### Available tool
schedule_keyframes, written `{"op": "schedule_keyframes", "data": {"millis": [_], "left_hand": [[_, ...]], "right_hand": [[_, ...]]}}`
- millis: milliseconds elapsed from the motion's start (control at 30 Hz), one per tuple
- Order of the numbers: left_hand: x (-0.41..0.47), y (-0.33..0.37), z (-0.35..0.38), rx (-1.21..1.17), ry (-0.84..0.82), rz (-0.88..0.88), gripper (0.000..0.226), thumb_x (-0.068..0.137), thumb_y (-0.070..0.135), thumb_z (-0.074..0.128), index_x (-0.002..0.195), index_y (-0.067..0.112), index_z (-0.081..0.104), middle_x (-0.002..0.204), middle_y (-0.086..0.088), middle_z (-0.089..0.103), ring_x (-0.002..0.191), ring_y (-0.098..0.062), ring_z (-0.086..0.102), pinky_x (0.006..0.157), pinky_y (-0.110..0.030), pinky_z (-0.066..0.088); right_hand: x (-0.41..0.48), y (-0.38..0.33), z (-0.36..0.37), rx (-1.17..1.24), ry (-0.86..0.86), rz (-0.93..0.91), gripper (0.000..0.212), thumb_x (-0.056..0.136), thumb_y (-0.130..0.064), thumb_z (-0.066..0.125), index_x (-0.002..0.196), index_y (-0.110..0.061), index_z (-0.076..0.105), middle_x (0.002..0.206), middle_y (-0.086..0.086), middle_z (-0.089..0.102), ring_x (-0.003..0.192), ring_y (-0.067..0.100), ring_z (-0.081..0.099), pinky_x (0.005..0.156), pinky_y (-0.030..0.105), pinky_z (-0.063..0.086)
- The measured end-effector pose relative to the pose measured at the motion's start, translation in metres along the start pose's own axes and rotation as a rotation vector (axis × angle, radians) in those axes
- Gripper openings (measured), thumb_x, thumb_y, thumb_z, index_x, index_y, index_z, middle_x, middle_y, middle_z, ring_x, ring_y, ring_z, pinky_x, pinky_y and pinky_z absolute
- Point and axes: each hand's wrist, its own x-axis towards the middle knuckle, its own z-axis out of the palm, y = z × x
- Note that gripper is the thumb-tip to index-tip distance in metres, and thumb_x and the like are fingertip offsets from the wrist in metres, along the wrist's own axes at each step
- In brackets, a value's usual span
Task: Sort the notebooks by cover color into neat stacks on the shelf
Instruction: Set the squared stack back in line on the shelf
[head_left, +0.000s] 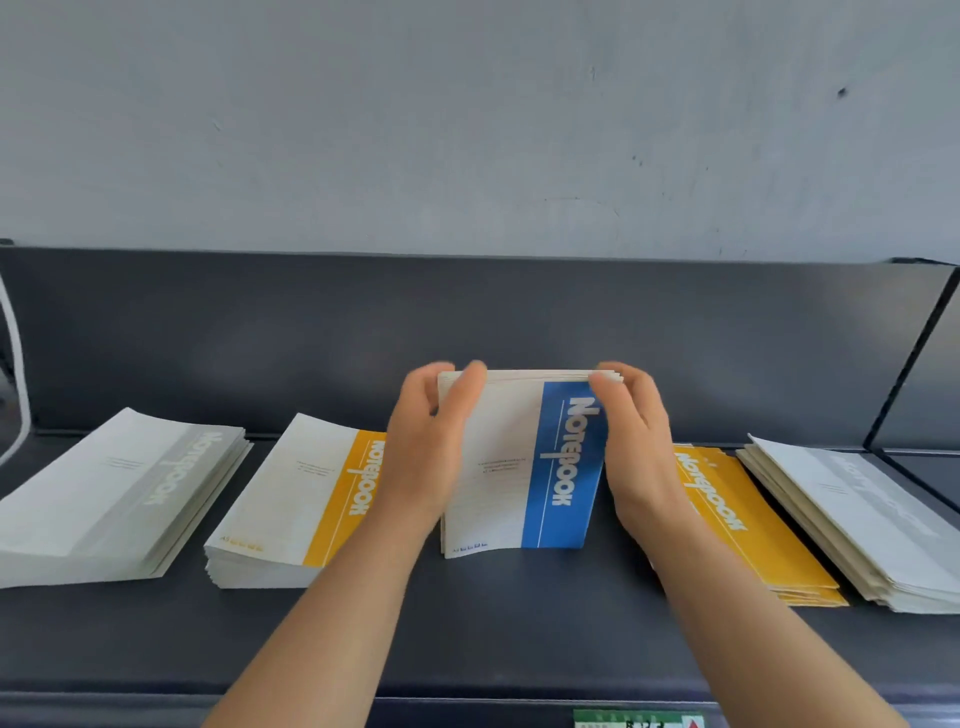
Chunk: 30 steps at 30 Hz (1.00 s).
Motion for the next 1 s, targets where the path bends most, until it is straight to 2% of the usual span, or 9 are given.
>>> {"op": "schedule_keyframes", "data": {"millis": [67, 167, 367, 467, 533, 633, 700, 833, 1000], "left_hand": [[0.007, 0.01, 0.012, 0.052, 0.072, 0.047, 0.021, 0.09, 0.038, 0.056, 0.103, 0.021, 0.06, 0.097, 0.014, 0.06, 0.09, -0.002, 0.056, 0.066, -0.016, 0.037], [0.016, 0.012, 0.022, 0.101, 0.117, 0.007, 0.011, 0.091, 0.02, 0.052, 0.092, 0.015, 0.061, 0.083, 0.008, 0.059, 0.077, -0.008, 0.053, 0.06, -0.02, 0.038], [0.007, -0.003, 0.015, 0.045, 0.103, 0.111, 0.025, 0.098, 0.041, 0.041, 0.106, 0.019, 0.049, 0.089, 0.01, 0.054, 0.074, 0.003, 0.052, 0.06, -0.009, 0.043], [-0.016, -0.039, 0.012, 0.169, 0.002, 0.151, 0.033, 0.1, 0.035, 0.033, 0.128, 0.019, 0.038, 0.116, 0.006, 0.053, 0.098, 0.001, 0.053, 0.069, -0.001, 0.042], [-0.025, -0.061, 0.01, 0.317, -0.052, 0.134, 0.036, 0.102, 0.028, 0.029, 0.138, 0.021, 0.03, 0.132, 0.006, 0.046, 0.112, -0.006, 0.048, 0.074, -0.005, 0.045], [-0.023, -0.063, 0.005, 0.39, -0.041, 0.106, 0.036, 0.103, 0.022, 0.027, 0.138, 0.022, 0.029, 0.137, 0.003, 0.045, 0.119, -0.011, 0.046, 0.085, -0.019, 0.048], [-0.019, -0.058, 0.003, 0.418, -0.043, 0.118, 0.035, 0.103, 0.021, 0.028, 0.138, 0.021, 0.029, 0.137, 0.004, 0.044, 0.123, -0.01, 0.045, 0.087, -0.017, 0.045], [-0.03, -0.066, -0.002, 0.606, -0.11, 0.026, 0.035, 0.103, 0.024, 0.029, 0.137, 0.02, 0.026, 0.145, 0.002, 0.038, 0.129, -0.013, 0.042, 0.095, -0.024, 0.047], [-0.018, -0.076, -0.004, 0.643, -0.114, -0.037, 0.032, 0.103, 0.025, 0.032, 0.134, 0.02, 0.034, 0.14, 0.001, 0.044, 0.125, -0.015, 0.046, 0.094, -0.028, 0.048]], "right_hand": [[0.008, -0.007, 0.008, -0.004, 0.018, 0.043, 0.026, 0.087, -0.05, 0.05, 0.094, -0.025, 0.054, 0.092, 0.0, 0.067, 0.088, 0.015, 0.067, 0.074, 0.035, 0.055], [0.015, -0.012, 0.017, 0.051, 0.048, 0.138, 0.026, 0.09, -0.038, 0.05, 0.075, -0.017, 0.045, 0.069, 0.003, 0.066, 0.072, 0.023, 0.068, 0.069, 0.039, 0.053], [0.001, 0.005, 0.013, 0.134, -0.022, 0.139, 0.053, 0.078, -0.057, 0.051, 0.09, -0.006, 0.044, 0.082, 0.008, 0.061, 0.077, 0.024, 0.061, 0.071, 0.041, 0.05], [-0.019, 0.035, 0.005, 0.001, -0.104, 0.111, 0.017, 0.088, -0.028, 0.05, 0.102, -0.019, 0.046, 0.095, -0.007, 0.062, 0.088, 0.013, 0.061, 0.07, 0.025, 0.047], [-0.028, 0.045, 0.004, -0.132, -0.113, 0.103, 0.013, 0.096, -0.017, 0.046, 0.107, -0.024, 0.043, 0.104, -0.012, 0.058, 0.094, 0.002, 0.057, 0.066, 0.016, 0.043], [-0.025, 0.044, 0.002, -0.188, -0.118, 0.062, 0.014, 0.097, -0.018, 0.044, 0.107, -0.028, 0.041, 0.105, -0.015, 0.058, 0.093, -0.001, 0.058, 0.067, 0.016, 0.046], [-0.022, 0.042, 0.0, -0.198, -0.119, 0.047, 0.015, 0.097, -0.017, 0.045, 0.106, -0.029, 0.041, 0.103, -0.017, 0.059, 0.092, -0.002, 0.058, 0.071, 0.018, 0.047], [-0.037, 0.061, -0.006, -0.328, -0.235, 0.162, 0.019, 0.099, -0.014, 0.04, 0.115, -0.022, 0.036, 0.107, -0.021, 0.051, 0.089, -0.012, 0.051, 0.06, 0.002, 0.042], [-0.033, 0.067, -0.009, -0.506, -0.229, 0.213, 0.013, 0.099, -0.017, 0.041, 0.111, -0.02, 0.037, 0.104, -0.012, 0.048, 0.08, -0.005, 0.048, 0.053, 0.01, 0.04]]}}
